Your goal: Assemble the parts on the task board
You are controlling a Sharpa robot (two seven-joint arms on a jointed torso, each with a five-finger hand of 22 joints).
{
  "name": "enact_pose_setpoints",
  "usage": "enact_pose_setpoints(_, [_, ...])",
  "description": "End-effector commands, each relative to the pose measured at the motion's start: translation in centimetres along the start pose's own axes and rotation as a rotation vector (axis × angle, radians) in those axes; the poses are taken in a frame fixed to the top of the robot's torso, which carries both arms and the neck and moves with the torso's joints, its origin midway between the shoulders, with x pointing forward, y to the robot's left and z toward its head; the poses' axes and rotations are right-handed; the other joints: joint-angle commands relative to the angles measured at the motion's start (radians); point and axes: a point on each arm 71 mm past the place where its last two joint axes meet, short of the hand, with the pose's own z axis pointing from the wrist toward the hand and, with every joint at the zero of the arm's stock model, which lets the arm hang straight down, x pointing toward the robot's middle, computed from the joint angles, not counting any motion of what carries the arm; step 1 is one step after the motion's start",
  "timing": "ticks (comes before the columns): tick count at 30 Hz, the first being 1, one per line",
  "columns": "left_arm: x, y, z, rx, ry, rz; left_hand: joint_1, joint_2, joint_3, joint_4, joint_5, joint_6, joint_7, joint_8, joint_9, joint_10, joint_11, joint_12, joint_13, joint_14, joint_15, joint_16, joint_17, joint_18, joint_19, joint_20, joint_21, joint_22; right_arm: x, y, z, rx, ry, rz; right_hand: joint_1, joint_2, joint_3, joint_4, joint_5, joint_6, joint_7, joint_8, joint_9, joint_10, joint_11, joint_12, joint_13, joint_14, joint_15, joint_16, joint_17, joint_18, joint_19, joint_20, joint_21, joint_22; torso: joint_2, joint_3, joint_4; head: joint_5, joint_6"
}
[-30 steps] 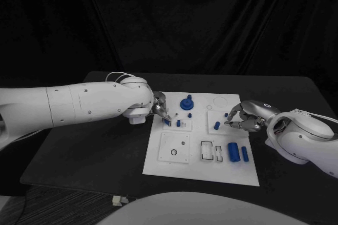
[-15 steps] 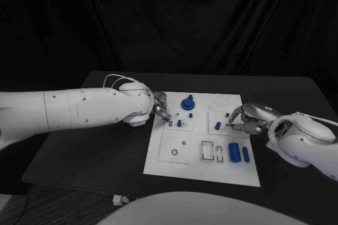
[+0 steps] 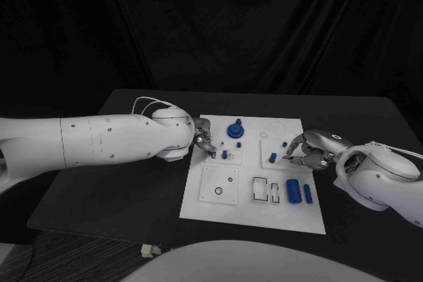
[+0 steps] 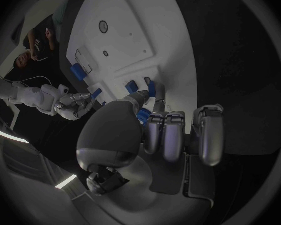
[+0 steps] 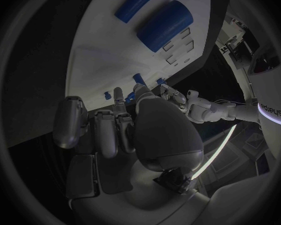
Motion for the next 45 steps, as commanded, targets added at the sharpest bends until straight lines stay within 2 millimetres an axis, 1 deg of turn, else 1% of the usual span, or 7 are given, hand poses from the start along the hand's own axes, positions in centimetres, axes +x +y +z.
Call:
enact_pose_setpoints(1, [0.37, -0.17, 0.02, 0.008, 0.019, 0.021, -0.015, -0.001, -0.004, 0.01, -0.009, 0.004, -0.003, 0.001, -0.003, 0.106, 0.003, 0.003, 0.262, 0.104, -0.002, 0.003, 0.263, 0.007, 0.047, -0.001, 0.001, 0.224, 0.06, -0.11, -0.05, 0.012, -0.004, 0.001, 0.012, 0.001, 0.0, -0.002, 0.006, 0.001, 0.001, -0.006, -0.001, 0.104, -0.001, 0.004, 0.263, 0.073, -0.005, -0.005, 0.165, 0.013, -0.01, 0.0, -0.005, 0.158, 0.001, -0.0001, -0.0015, 0.0, 0.0])
enact_pose_setpoints(13, [0.53, -0.27, 0.06, 0.008, 0.029, 0.028, -0.038, -0.001, -0.009, 0.03, -0.035, 0.005, -0.003, -0.002, -0.01, 0.106, 0.004, 0.003, 0.262, 0.104, -0.002, 0.003, 0.263, 0.007, 0.048, -0.001, 0.001, 0.224, 0.07, -0.12, -0.05, 0.012, -0.005, 0.001, 0.014, 0.001, 0.001, -0.002, 0.01, 0.001, 0.001, -0.006, -0.001, 0.104, -0.002, 0.004, 0.263, 0.073, -0.005, -0.006, 0.164, 0.013, -0.011, 0.0, -0.007, 0.158, 0.001, -0.0002, -0.0011, -0.002, 0.0])
enact_pose_setpoints(17, [0.52, -0.28, 0.09, 0.008, 0.029, 0.028, -0.055, 0.0, -0.016, 0.049, -0.082, 0.007, -0.002, -0.003, -0.017, 0.106, 0.004, 0.003, 0.262, 0.104, -0.001, 0.003, 0.263, 0.007, 0.048, 0.0, -0.001, 0.224, 0.06, -0.13, -0.05, 0.012, -0.005, 0.001, 0.014, 0.001, 0.001, -0.002, 0.01, 0.001, 0.001, -0.006, -0.001, 0.104, -0.002, 0.004, 0.263, 0.073, -0.005, -0.006, 0.164, 0.013, -0.011, 0.0, -0.007, 0.158, 0.002, -0.0008, -0.0013, -0.001, 0.0])
enact_pose_setpoints(26, [0.58, -0.29, 0.13, 0.008, 0.037, 0.034, -0.076, 0.001, -0.03, 0.075, -0.115, 0.01, 0.0, -0.003, -0.023, 0.106, 0.006, 0.003, 0.262, 0.104, 0.0, 0.003, 0.263, 0.007, 0.048, 0.0, -0.001, 0.224, 0.07, -0.11, -0.03, 0.012, -0.005, 0.001, 0.015, 0.001, 0.002, -0.003, 0.012, 0.001, 0.001, -0.006, -0.001, 0.104, -0.002, 0.004, 0.263, 0.073, -0.005, -0.005, 0.165, 0.013, -0.011, 0.0, -0.007, 0.158, 0.002, -0.0008, -0.0024, 0.0, 0.0])
enact_pose_setpoints(36, [0.68, -0.29, 0.16, 0.006, 0.052, 0.044, -0.088, 0.0, -0.039, 0.089, -0.11, 0.014, -0.001, -0.002, -0.025, 0.106, 0.006, 0.003, 0.262, 0.104, 0.0, 0.003, 0.263, 0.007, 0.049, 0.0, 0.0, 0.225, 0.07, -0.14, -0.05, 0.013, -0.005, 0.001, 0.016, 0.001, 0.002, -0.003, 0.014, 0.001, 0.001, -0.007, -0.001, 0.104, -0.002, 0.004, 0.263, 0.073, -0.005, -0.006, 0.164, 0.013, -0.011, 0.0, -0.008, 0.158, 0.001, 0.0002, -0.0013, -0.001, 0.0])
enact_pose_setpoints(42, [0.72, -0.31, 0.14, 0.01, 0.055, 0.046, -0.071, -0.002, -0.037, 0.081, -0.081, 0.022, -0.007, 0.004, -0.023, 0.106, 0.001, 0.003, 0.262, 0.104, -0.003, 0.003, 0.263, 0.007, 0.049, -0.001, -0.001, 0.225, 0.07, -0.16, -0.05, 0.014, -0.005, 0.001, 0.018, 0.001, 0.003, -0.003, 0.017, 0.002, 0.001, -0.007, -0.001, 0.104, -0.002, 0.004, 0.263, 0.073, -0.005, -0.006, 0.163, 0.013, -0.011, 0.0, -0.008, 0.158, 0.001, -0.0002, -0.0011, 0.001, 0.0])
enact_pose_setpoints(45, [0.7, -0.4, 0.12, 0.019, 0.051, 0.043, -0.028, -0.004, -0.017, 0.049, -0.04, 0.022, -0.012, 0.01, -0.021, 0.106, -0.003, 0.003, 0.262, 0.104, -0.007, 0.003, 0.263, 0.007, 0.049, -0.005, -0.001, 0.225, 0.07, -0.16, -0.04, 0.015, -0.004, 0.002, 0.019, 0.001, 0.003, -0.004, 0.018, 0.002, 0.001, -0.007, -0.001, 0.104, -0.002, 0.003, 0.263, 0.073, -0.005, -0.006, 0.163, 0.013, -0.011, 0.0, -0.009, 0.157, 0.001, -0.0005, -0.0017, 0.002, 0.0])
